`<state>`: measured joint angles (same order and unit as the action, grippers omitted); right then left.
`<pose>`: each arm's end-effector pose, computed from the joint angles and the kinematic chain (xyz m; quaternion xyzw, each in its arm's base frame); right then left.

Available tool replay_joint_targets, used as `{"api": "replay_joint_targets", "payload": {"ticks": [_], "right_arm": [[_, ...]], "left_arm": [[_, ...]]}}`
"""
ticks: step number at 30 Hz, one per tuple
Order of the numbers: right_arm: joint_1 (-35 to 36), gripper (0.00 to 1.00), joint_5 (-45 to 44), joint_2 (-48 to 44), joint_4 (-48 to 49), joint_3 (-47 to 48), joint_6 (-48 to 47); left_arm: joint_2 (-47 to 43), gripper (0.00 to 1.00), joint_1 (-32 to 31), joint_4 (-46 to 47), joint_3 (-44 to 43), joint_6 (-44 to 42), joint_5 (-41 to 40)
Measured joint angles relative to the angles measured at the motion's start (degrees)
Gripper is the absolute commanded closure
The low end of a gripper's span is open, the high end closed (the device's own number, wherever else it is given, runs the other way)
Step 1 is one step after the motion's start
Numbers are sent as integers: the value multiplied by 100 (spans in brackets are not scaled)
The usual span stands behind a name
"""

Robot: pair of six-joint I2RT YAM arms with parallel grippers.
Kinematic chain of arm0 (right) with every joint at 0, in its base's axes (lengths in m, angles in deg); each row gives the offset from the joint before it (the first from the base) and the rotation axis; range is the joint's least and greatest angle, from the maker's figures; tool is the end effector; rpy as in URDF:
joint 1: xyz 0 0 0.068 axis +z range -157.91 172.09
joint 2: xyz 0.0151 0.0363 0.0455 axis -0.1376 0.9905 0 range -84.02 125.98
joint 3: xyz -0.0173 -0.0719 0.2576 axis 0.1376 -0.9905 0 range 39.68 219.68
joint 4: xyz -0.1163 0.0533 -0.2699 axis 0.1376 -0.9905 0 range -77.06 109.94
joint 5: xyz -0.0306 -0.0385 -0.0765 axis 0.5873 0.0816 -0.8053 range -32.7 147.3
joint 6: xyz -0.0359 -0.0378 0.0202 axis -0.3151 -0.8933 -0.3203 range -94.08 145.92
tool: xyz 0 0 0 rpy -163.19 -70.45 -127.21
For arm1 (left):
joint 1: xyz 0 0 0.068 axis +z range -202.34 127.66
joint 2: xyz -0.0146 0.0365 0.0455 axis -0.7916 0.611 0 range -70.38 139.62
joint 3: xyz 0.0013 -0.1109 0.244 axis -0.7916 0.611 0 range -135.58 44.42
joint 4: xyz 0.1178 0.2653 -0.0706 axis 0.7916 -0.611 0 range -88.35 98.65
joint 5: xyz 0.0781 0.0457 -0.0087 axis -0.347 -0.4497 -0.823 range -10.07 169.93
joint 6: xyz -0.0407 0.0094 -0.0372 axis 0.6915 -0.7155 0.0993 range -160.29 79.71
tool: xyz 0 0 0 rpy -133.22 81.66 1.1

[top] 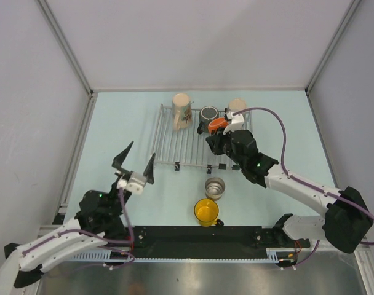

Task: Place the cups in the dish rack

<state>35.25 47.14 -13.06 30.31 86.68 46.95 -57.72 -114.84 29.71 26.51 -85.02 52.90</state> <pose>0.2444 0.2197 0.2714 -0.0965 0.7786 0.2684 0.5589 0.0811 -0.1180 0.3040 0.2953 0.4642 -0.0058 0.8351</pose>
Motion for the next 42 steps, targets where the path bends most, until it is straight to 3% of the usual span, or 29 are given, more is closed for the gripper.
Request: {"api": "replay_joint_targets", "payload": {"ticks": [5,9,16,25,42], "right_arm": [[-160,100,-101,20,293,-310,173],[-315,100,-24,48,560,-376,302],[-737,100,164,170,1014,-575,527],[-1189,100,730,981,1626,-756,839],[-1200,100,1480,1838,2505,-780,1040]], "left_arm": [[1902,25,1679,-525,-931,870,289],[3086,26,2588,-852,-1593,1554,610],[4286,27,3875,-1078,-1967,2437,1292],[4452,27,4120,-942,-1912,2946,1766],[4417,28,4218,-608,-1624,3180,2133]]}}
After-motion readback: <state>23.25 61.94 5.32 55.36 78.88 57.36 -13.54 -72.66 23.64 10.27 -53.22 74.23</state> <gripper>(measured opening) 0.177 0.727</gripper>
